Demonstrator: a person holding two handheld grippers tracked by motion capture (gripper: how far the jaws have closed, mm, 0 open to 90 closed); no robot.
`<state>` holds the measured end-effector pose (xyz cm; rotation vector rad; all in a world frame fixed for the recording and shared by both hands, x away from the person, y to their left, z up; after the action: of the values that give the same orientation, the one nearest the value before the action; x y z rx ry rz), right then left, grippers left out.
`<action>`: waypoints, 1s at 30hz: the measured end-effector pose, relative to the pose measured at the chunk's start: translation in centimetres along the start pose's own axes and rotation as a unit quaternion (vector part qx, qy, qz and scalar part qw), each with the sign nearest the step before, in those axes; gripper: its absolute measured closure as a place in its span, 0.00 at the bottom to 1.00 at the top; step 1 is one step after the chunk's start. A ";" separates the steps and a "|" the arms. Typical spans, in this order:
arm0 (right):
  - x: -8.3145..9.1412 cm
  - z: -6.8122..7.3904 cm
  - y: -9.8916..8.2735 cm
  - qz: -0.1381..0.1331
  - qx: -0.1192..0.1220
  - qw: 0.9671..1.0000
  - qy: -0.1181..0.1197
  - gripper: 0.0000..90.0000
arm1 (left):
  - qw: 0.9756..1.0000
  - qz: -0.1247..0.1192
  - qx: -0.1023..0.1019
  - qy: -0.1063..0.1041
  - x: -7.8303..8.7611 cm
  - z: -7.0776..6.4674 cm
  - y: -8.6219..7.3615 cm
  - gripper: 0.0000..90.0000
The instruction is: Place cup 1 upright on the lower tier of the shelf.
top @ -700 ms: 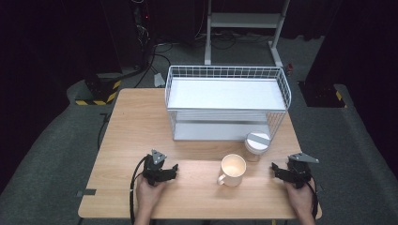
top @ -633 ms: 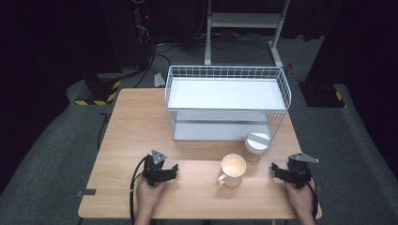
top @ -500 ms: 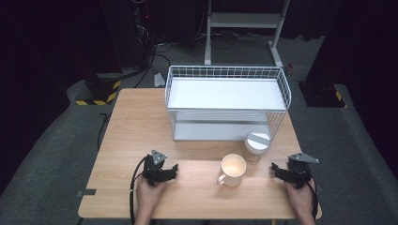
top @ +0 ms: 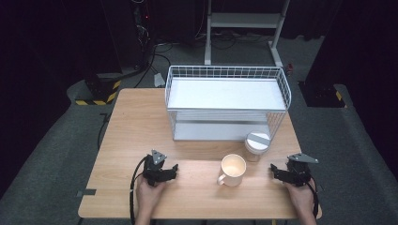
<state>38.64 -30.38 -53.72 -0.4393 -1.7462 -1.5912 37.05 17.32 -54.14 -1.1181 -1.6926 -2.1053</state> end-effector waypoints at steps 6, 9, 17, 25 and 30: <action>0.1 0.2 -0.2 0.004 0.000 1.000 0.002 0.17 | 1.000 0.000 0.000 0.000 0.0 0.0 0.0 0.23; 0.2 0.2 -0.2 0.001 0.001 1.000 0.008 0.16 | 1.000 0.001 0.000 0.002 0.0 0.0 0.0 0.23; 0.8 0.7 -0.5 -0.019 0.001 0.999 0.026 0.15 | 1.000 0.000 0.000 0.002 0.0 0.0 0.0 0.23; 1.0 1.2 -0.7 -0.025 0.003 0.999 0.038 0.14 | 1.000 0.001 0.001 0.003 0.0 0.0 0.0 0.23; 1.0 1.4 -0.7 -0.028 0.004 0.999 0.041 0.14 | 1.000 0.001 0.001 0.003 0.0 0.0 0.0 0.23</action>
<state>37.10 -29.38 -53.46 -0.3202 -1.7156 -1.6184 37.07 17.36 -54.14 -1.1120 -1.6908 -2.1035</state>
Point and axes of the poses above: each handheld gripper's, and its own axes: x roughly backward along the jaws, y roughly out of its top, z roughly to its left, the point moved 2 cm from there along -x, roughly forward along the jaws, and after that the axes turned 3 degrees about -x, right-handed, at the moved point
